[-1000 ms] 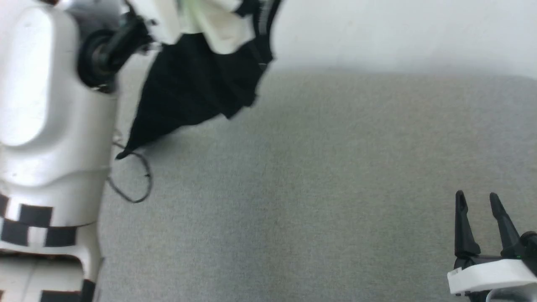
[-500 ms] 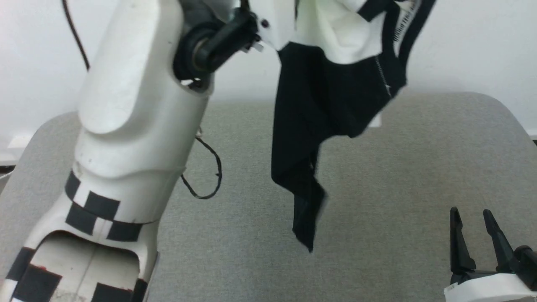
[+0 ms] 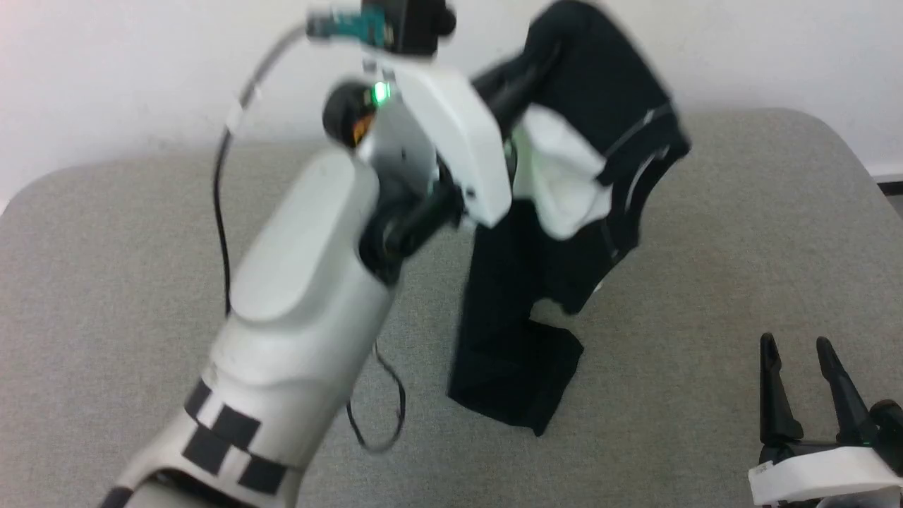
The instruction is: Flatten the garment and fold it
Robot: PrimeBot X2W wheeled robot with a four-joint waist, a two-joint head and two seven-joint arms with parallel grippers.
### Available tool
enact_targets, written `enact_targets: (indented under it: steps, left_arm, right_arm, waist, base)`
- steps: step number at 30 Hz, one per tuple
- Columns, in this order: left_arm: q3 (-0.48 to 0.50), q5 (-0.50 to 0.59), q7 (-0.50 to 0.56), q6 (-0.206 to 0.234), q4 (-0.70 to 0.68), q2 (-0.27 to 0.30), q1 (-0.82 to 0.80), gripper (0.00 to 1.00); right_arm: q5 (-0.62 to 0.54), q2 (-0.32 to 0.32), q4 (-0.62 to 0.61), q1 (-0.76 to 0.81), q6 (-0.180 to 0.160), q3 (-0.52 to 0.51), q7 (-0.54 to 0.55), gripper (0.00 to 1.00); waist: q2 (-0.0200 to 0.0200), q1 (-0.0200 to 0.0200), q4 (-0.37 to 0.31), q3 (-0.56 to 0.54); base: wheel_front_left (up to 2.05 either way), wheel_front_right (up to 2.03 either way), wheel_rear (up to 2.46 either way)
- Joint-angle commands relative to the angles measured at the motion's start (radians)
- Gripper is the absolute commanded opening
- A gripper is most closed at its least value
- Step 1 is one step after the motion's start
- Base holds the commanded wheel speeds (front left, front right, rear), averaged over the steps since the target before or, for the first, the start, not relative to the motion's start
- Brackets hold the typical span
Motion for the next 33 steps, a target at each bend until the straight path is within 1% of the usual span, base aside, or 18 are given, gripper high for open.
enact_targets:
  steps: [1,5,6,10,13,16,18,20,21,22,24,29,32,33]
  left_arm:
    - [-0.019,-0.003,-0.041,0.008,0.027,-0.004,0.062,0.00]
    - [-0.064,-0.008,-0.104,0.033,0.106,-0.006,0.166,0.00]
    - [-0.064,-0.008,-0.104,0.033,0.106,-0.006,0.166,0.00]
    - [-0.098,-0.043,-0.135,0.075,0.189,-0.006,0.233,0.00]
    - [-0.139,-0.028,-0.112,0.099,0.279,-0.006,0.252,0.00]
    - [-0.188,-0.004,-0.052,0.114,0.373,-0.006,0.260,0.00]
    - [-0.204,0.000,-0.024,0.126,0.421,-0.006,0.262,0.00]
    - [-0.207,-0.003,-0.035,0.136,0.442,-0.006,0.256,0.00]
    - [-0.204,-0.008,-0.054,0.142,0.442,-0.006,0.250,0.20]
    - [-0.205,-0.014,-0.071,0.145,0.439,-0.006,0.245,1.00]
    - [-0.207,-0.027,-0.104,0.144,0.425,-0.006,0.230,1.00]
    - [-0.225,-0.024,-0.161,0.125,0.373,-0.007,0.191,1.00]
    - [-0.228,-0.005,-0.193,0.134,0.327,0.001,0.183,1.00]
    - [-0.230,0.005,-0.203,0.143,0.308,0.007,0.181,1.00]
  right_arm:
    - [0.005,0.002,-0.004,-0.016,-0.001,-0.003,-0.005,1.00]
    - [-0.002,0.002,-0.008,-0.030,-0.001,-0.010,-0.005,1.00]
    - [-0.002,0.002,-0.008,-0.030,-0.001,-0.010,-0.005,1.00]
    - [-0.005,0.002,-0.010,-0.052,-0.001,-0.004,-0.005,1.00]
    - [-0.005,0.002,-0.009,-0.069,-0.001,0.009,-0.005,1.00]
    - [-0.003,0.002,-0.007,-0.082,-0.001,0.019,-0.005,1.00]
    - [-0.002,0.002,-0.005,-0.088,-0.001,0.020,-0.005,1.00]
    - [-0.002,0.002,-0.004,-0.090,-0.001,0.017,-0.005,1.00]
    - [-0.002,0.002,-0.004,-0.091,-0.001,0.013,-0.005,1.00]
    - [-0.002,0.002,-0.004,-0.091,-0.001,0.008,-0.005,1.00]
    - [-0.006,0.002,-0.002,-0.089,-0.001,-0.002,-0.005,1.00]
    - [-0.012,0.002,0.001,-0.077,-0.001,-0.013,-0.005,1.00]
    - [-0.010,0.002,0.003,-0.067,-0.001,-0.012,-0.005,1.00]
    - [-0.010,0.002,0.003,-0.063,-0.001,-0.010,-0.005,1.00]
  waist:
    - [0.0000,-0.0002,-0.005,0.021]
    - [0.0000,-0.0002,0.003,0.044]
    - [0.0000,-0.0002,0.003,0.044]
    - [0.0000,-0.0002,-0.001,0.073]
    - [0.0000,-0.0002,-0.008,0.095]
    - [0.0000,-0.0002,-0.019,0.116]
    - [0.0000,-0.0002,-0.025,0.125]
    - [0.0000,-0.0002,-0.027,0.133]
    - [0.0000,-0.0002,-0.026,0.136]
    - [0.0000,-0.0002,-0.023,0.137]
    - [0.0000,-0.0002,-0.013,0.135]
    - [0.0000,-0.0002,0.022,0.110]
    - [0.0000,-0.0002,0.045,0.089]
    - [0.0000,-0.0002,0.052,0.083]
  base:
    - [0.00,0.00,0.00]
    - [0.00,0.00,0.00]
    - [0.00,0.00,0.00]
    - [0.00,0.00,0.00]
    - [0.00,0.00,0.00]
    - [0.00,0.00,0.00]
    - [0.00,0.00,0.00]
    - [0.00,0.00,0.00]
    - [0.00,0.00,0.00]
    - [0.00,0.00,0.00]
    - [0.00,0.00,0.00]
    - [0.00,0.00,0.00]
    - [0.00,0.00,0.00]
    - [0.00,0.00,0.00]
